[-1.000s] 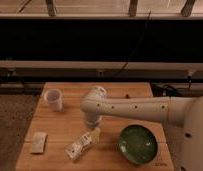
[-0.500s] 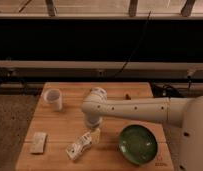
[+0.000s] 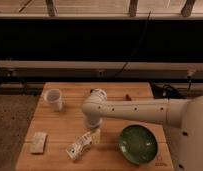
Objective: Stand the bottle upright
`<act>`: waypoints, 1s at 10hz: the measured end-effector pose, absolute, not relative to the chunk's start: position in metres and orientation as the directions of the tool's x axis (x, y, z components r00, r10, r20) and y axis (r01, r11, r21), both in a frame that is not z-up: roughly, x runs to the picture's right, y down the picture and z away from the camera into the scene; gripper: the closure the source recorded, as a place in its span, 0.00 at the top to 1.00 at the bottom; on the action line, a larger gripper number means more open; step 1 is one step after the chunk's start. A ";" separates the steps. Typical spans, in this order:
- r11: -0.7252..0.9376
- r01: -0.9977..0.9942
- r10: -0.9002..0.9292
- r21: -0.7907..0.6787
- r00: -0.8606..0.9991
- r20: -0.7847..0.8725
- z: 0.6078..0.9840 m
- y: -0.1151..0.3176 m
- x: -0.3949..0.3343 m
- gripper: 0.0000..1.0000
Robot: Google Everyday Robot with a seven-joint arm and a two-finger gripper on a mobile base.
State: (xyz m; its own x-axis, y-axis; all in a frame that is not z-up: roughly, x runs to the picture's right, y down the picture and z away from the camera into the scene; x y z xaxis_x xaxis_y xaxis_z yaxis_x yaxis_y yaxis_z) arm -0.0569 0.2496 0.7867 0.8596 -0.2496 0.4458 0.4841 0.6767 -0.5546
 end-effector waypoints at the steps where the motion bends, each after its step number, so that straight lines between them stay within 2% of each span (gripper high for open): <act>1: 0.672 0.504 -0.255 -0.543 0.846 0.469 0.790 0.256 -0.057 0.80; 4: 0.664 0.552 -0.278 -0.505 0.809 0.518 0.793 0.262 -0.060 0.80; 5: 0.663 0.571 -0.293 -0.484 0.793 0.535 0.792 0.263 -0.061 0.75; 7: 0.658 0.590 -0.306 -0.468 0.778 0.549 0.791 0.263 -0.061 0.58; 10: 0.638 0.619 -0.318 -0.458 0.754 0.575 0.790 0.266 -0.065 0.27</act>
State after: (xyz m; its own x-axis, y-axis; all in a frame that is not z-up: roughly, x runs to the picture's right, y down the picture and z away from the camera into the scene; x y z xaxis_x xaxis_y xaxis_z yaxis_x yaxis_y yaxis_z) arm -0.0650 0.2657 0.7902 0.7536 -0.3182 0.5753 0.6190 0.6380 -0.4581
